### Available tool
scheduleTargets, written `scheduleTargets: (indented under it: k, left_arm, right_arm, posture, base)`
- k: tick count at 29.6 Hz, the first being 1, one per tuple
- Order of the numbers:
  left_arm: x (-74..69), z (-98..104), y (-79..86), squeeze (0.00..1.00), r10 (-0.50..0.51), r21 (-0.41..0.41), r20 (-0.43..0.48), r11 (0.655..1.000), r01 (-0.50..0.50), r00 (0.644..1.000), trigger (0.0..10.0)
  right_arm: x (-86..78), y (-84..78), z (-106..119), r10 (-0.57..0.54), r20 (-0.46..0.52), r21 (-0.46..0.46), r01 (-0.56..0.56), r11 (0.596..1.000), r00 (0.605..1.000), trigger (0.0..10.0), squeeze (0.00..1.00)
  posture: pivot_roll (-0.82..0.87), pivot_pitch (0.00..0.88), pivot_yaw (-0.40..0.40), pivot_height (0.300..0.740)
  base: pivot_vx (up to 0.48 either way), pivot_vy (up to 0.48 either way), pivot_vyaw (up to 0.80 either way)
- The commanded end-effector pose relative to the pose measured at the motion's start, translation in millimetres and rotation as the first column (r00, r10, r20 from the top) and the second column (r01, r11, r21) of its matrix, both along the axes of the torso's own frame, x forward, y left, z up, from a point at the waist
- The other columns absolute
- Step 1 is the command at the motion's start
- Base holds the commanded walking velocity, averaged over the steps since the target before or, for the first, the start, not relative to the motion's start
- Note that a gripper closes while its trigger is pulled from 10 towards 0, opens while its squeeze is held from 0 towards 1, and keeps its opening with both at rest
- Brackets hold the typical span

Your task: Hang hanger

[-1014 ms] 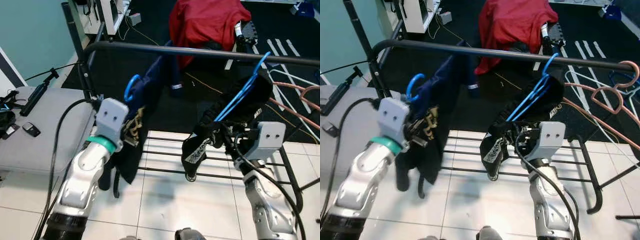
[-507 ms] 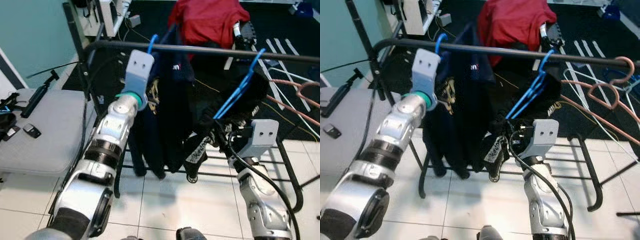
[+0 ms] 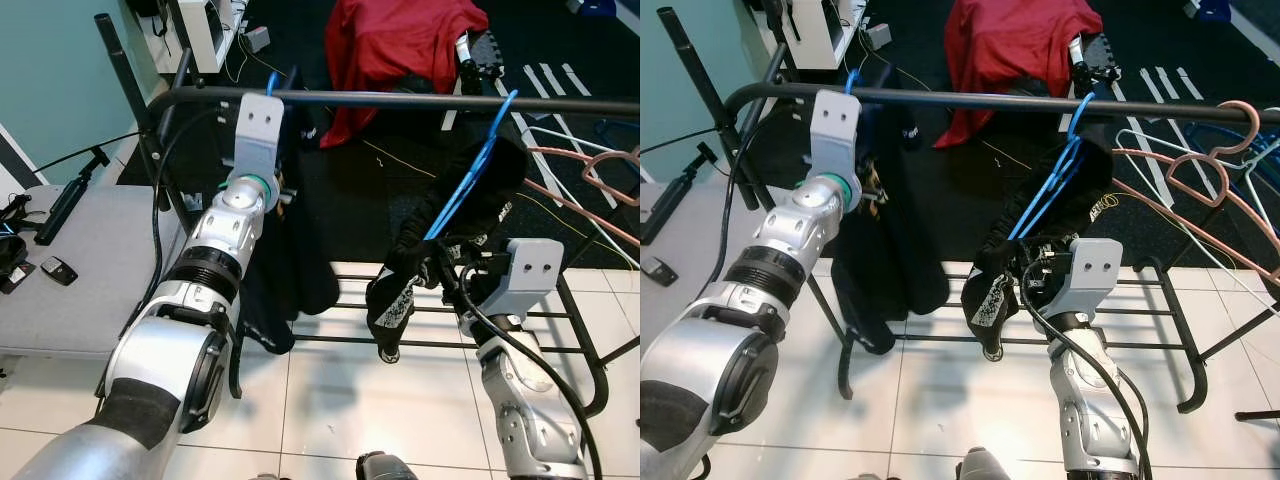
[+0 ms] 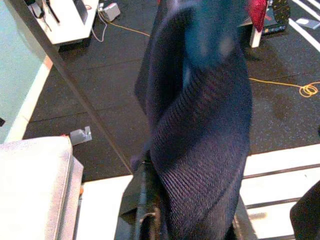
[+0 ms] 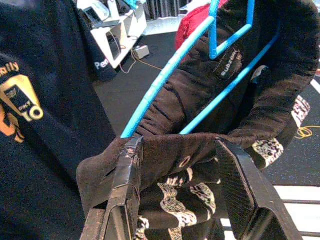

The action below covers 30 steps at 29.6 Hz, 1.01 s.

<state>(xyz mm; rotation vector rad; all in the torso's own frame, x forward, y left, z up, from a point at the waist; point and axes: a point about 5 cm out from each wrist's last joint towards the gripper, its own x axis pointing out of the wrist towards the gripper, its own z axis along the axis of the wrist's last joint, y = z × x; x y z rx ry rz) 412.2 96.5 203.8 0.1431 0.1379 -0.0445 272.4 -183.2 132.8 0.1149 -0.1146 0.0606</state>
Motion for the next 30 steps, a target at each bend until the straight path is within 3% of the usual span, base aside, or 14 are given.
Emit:
scheduleTargets:
  k: [1,4,5,6,7,8,10,12,19,20,21,24,29,30]
  left_arm:
    - [0.1,-2.1,-0.7,1.00,-0.017,0.007,0.007,1.000,0.017,1.000,10.0]
    - [-2.7,-6.6,-0.3,1.00,-0.065,-0.004,0.035,0.998,0.065,0.997,10.0]
    - [-5.4,-3.9,1.8,0.52,-0.106,-0.028,0.097,0.994,0.109,0.990,10.0]
    - [-5.4,-3.9,1.8,0.52,-0.106,-0.028,0.097,0.994,0.109,0.990,10.0]
    - [-16.9,9.2,9.1,0.00,-0.192,-0.093,0.260,0.970,0.223,0.946,10.0]
    - [-16.9,9.2,9.1,0.00,-0.192,-0.093,0.260,0.970,0.223,0.946,10.0]
    - [-38.4,24.0,21.3,0.00,-0.293,-0.141,0.391,0.918,0.371,0.873,10.0]
    - [-46.1,28.2,24.6,0.00,-0.328,-0.145,0.426,0.895,0.422,0.843,10.0]
    - [-50.9,28.8,26.9,0.00,-0.363,-0.140,0.434,0.877,0.460,0.824,10.0]
    - [-71.1,23.7,44.8,0.00,-0.492,-0.038,0.399,0.834,0.550,0.773,10.0]
    - [-71.1,23.7,44.8,0.00,-0.492,-0.038,0.399,0.834,0.550,0.773,10.0]
    - [-110.2,-2.9,61.9,0.00,-0.656,0.183,0.233,0.755,0.630,0.718,10.0]
    - [-114.3,-1.0,55.9,0.00,-0.647,0.187,0.256,0.762,0.620,0.718,10.0]
    - [-116.8,2.4,51.7,0.00,-0.655,0.194,0.265,0.755,0.626,0.707,10.0]
  right_arm:
    - [-3.0,-0.8,-1.5,-0.009,-0.003,-0.004,0.009,1.000,1.000,10.0,0.00]
    - [-3.8,-0.6,-1.3,-0.009,-0.004,-0.004,0.009,1.000,1.000,10.0,0.00]
    - [-4.7,-0.5,-1.2,-0.010,-0.004,-0.004,0.010,1.000,1.000,10.0,0.00]
    - [-4.7,-0.5,-1.2,-0.010,-0.004,-0.004,0.010,1.000,1.000,10.0,0.00]
    - [-6.8,-0.6,-0.7,-0.011,-0.002,-0.003,0.011,1.000,1.000,10.0,0.00]
    - [-6.8,-0.6,-0.7,-0.011,-0.002,-0.003,0.011,1.000,1.000,10.0,0.00]
    - [-8.9,-1.0,0.8,-0.014,0.010,-0.025,0.014,1.000,1.000,10.0,0.00]
    - [-9.6,-1.1,1.4,-0.015,0.014,-0.034,0.015,0.999,1.000,10.0,0.00]
    - [-10.1,-1.1,2.8,-0.014,0.024,-0.052,0.015,0.999,1.000,10.0,0.00]
    - [-7.8,-2.1,15.0,-0.027,0.077,-0.070,0.032,0.997,0.997,10.0,0.00]
    - [-7.8,-2.1,15.0,-0.027,0.077,-0.070,0.032,0.997,0.997,10.0,0.00]
    - [15.3,0.3,43.5,-0.047,0.154,0.004,0.047,0.999,0.987,10.0,0.00]
    - [28.9,4.1,46.7,-0.034,0.149,0.033,0.030,0.999,0.988,10.0,0.00]
    - [38.6,9.6,49.2,-0.008,0.143,0.025,0.004,1.000,0.990,10.0,0.64]
  posture:
    - [-0.20,0.006,0.101,0.740]
    - [-0.20,0.009,0.100,0.740]
    - [-0.20,0.014,0.101,0.740]
    - [-0.20,0.014,0.101,0.740]
    - [-0.20,0.020,0.101,0.740]
    - [-0.20,0.020,0.101,0.740]
    - [-0.20,0.023,0.101,0.740]
    - [-0.20,0.023,0.101,0.740]
    - [-0.20,0.024,0.100,0.740]
    - [-0.17,0.027,0.074,0.740]
    - [-0.17,0.027,0.074,0.740]
    - [-0.13,0.032,0.037,0.740]
    - [-0.11,0.047,0.026,0.740]
    - [-0.09,0.057,0.018,0.740]
  base:
    - [0.000,0.000,0.00]
    - [0.000,0.000,0.00]
    - [0.000,0.000,0.00]
    - [0.000,0.000,0.00]
    - [0.000,0.000,0.00]
    - [0.000,0.000,0.00]
    - [0.000,0.000,0.00]
    - [0.000,0.000,0.00]
    - [0.000,0.000,0.00]
    - [0.000,0.000,0.00]
    - [0.000,0.000,0.00]
    - [0.000,0.000,0.00]
    - [0.000,0.000,0.00]
    - [0.000,0.000,0.00]
